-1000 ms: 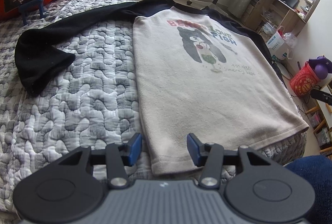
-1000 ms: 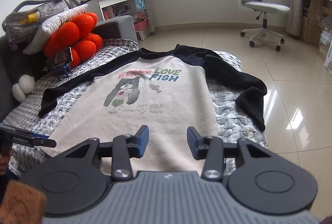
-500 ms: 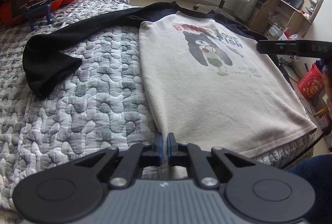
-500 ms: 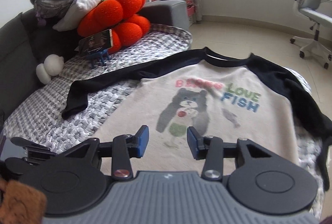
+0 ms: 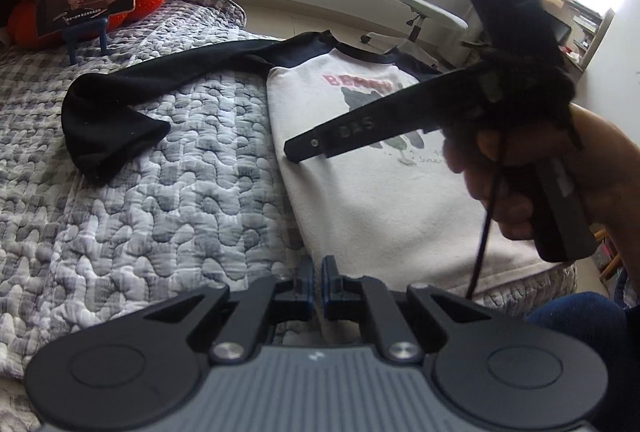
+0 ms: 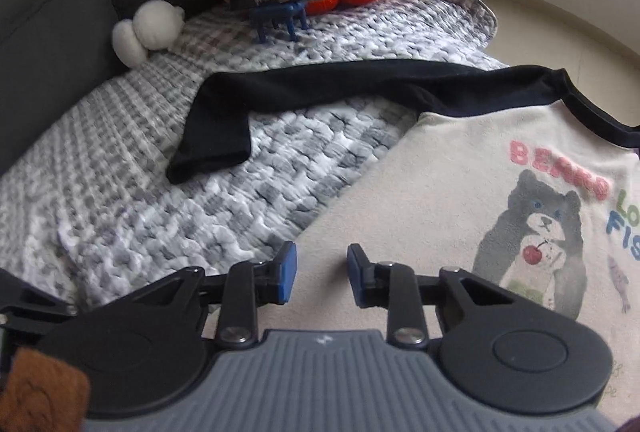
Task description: Fold clothes
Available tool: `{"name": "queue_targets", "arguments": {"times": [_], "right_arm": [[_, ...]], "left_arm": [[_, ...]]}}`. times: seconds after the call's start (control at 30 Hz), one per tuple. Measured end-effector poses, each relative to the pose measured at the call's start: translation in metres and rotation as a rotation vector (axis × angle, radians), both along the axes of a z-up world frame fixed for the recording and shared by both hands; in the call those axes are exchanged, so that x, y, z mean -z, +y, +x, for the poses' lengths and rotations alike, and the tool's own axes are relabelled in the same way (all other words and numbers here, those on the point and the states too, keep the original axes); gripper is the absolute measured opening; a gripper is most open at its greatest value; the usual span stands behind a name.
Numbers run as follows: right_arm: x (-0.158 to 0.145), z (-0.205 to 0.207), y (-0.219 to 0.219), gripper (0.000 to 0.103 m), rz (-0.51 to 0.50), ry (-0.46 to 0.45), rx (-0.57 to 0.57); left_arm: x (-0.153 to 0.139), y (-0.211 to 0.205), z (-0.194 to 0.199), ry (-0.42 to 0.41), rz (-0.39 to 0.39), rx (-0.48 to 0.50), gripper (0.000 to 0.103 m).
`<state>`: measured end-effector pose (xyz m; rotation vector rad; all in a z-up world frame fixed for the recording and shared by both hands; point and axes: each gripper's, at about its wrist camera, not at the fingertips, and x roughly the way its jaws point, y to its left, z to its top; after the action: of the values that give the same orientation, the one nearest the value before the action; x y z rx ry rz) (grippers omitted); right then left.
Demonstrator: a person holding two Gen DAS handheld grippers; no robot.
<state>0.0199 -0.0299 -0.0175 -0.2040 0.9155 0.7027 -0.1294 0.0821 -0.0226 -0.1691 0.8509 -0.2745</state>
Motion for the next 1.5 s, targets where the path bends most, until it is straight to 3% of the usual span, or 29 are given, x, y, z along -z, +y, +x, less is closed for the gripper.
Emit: {"name": "queue_targets", "arguments": {"times": [0.03, 0.13, 0.17, 0.2, 0.23, 0.27, 0.33, 0.4, 0.6, 0.67, 0.77, 0.83, 1.03, 1.3, 1.4, 1.43, 1.5], "right_arm": [[0.004, 0.001, 0.004, 0.035, -0.026, -0.005, 0.014], [0.008, 0.001, 0.011, 0.035, -0.015, -0.003, 0.027], [0.011, -0.001, 0.017, 0.034, -0.057, -0.026, 0.019], [0.014, -0.003, 0.022, 0.03, -0.1, -0.048, 0.012], [0.017, -0.005, 0.028, 0.017, -0.139, -0.07, 0.005], [0.018, -0.007, 0.029, 0.008, -0.138, -0.083, -0.002], [0.014, -0.01, 0.028, 0.004, -0.103, -0.094, 0.002], [0.008, -0.012, 0.025, 0.004, -0.043, -0.091, 0.018], [0.017, -0.006, 0.026, 0.004, -0.04, -0.061, 0.008], [0.02, -0.005, 0.026, 0.005, -0.038, -0.051, 0.006], [0.014, -0.002, 0.018, 0.012, 0.026, -0.023, 0.021], [0.009, -0.001, 0.012, 0.012, 0.079, 0.001, 0.018], [-0.025, 0.007, 0.001, 0.012, 0.116, -0.098, 0.068], [-0.079, 0.025, -0.026, 0.013, 0.196, -0.226, 0.16], [-0.099, 0.031, -0.04, 0.024, 0.29, -0.245, 0.218], [-0.105, 0.033, -0.045, 0.037, 0.323, -0.249, 0.243], [-0.113, 0.034, -0.051, 0.04, 0.379, -0.264, 0.286]], "left_arm": [[0.001, 0.0, 0.001, 0.005, 0.004, 0.001, 0.004], [0.003, 0.001, 0.002, 0.01, 0.006, 0.0, 0.004], [0.003, 0.001, 0.002, 0.01, 0.005, 0.001, 0.004], [0.003, 0.001, 0.001, 0.01, 0.004, 0.002, 0.004], [0.003, 0.001, 0.001, 0.009, 0.001, 0.004, 0.004], [0.002, 0.002, 0.0, 0.006, -0.004, 0.006, 0.004], [0.0, 0.003, -0.001, 0.001, -0.017, 0.008, 0.004], [-0.002, 0.005, -0.003, -0.002, -0.029, 0.007, 0.004], [0.001, 0.009, 0.001, 0.031, -0.026, -0.019, 0.005], [0.003, 0.011, 0.004, 0.047, -0.017, -0.031, 0.015], [-0.001, 0.018, 0.003, 0.02, -0.003, -0.066, 0.039], [-0.007, 0.025, 0.005, -0.009, 0.02, -0.108, 0.041], [-0.016, 0.048, 0.027, -0.047, 0.116, -0.232, 0.051], [-0.021, 0.06, 0.064, -0.089, 0.252, -0.245, 0.067], [-0.019, 0.056, 0.08, -0.094, 0.299, -0.228, 0.072], [-0.018, 0.055, 0.086, -0.097, 0.311, -0.226, 0.074], [-0.016, 0.053, 0.097, -0.103, 0.335, -0.225, 0.078]]}}
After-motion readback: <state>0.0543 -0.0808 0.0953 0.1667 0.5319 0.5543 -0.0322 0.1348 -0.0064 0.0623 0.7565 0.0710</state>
